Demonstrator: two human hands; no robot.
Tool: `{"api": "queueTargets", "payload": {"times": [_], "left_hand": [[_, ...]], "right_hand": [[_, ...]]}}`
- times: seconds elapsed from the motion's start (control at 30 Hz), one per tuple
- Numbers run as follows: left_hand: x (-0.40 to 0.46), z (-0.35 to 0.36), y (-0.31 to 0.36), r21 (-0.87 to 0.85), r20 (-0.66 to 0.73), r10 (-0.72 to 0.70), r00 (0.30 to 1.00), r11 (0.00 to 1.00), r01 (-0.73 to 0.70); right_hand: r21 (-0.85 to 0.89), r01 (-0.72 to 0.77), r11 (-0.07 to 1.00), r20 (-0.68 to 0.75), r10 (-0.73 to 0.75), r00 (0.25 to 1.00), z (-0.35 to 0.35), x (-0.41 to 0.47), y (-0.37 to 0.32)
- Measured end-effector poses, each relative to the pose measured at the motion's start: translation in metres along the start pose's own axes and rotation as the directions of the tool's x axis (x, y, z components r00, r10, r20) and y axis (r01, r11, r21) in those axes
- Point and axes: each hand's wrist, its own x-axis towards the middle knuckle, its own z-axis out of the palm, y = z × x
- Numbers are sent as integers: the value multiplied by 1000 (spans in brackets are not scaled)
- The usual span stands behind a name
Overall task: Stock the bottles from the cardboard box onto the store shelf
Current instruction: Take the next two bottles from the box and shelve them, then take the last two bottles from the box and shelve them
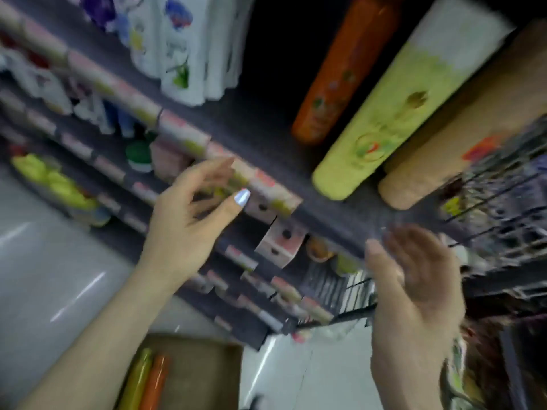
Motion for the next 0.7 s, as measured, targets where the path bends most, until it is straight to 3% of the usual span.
{"api": "queueTargets", "payload": {"times": [0.13,0.23,0.37,0.5,0.6,0.7], "left_hand": [[-66,-46,-71,84,-92,-297,950,949,304],[-123,-71,-142,173,-141,-542,828,810,560],[-199,-90,-246,247,-196,-781,593,545,801],[-249,-95,-354,423,-182,-897,404,300,855],[-261,-91,-425,489,-242,-890,386,231,841],[-273,-94,-494,613,-288,-848,445,194,766]], "right_hand": [[-28,-277,960,208,277,938,7,-64,68],[-236,-474,848,344,529,776,7,-106,138],[-533,-521,666,425,744,516,4,-160,254],[-734,-418,536,428,842,328,23,-208,374],[-829,-321,459,407,887,217,39,-242,454],[-868,-302,395,380,919,111,50,-274,517]]}}
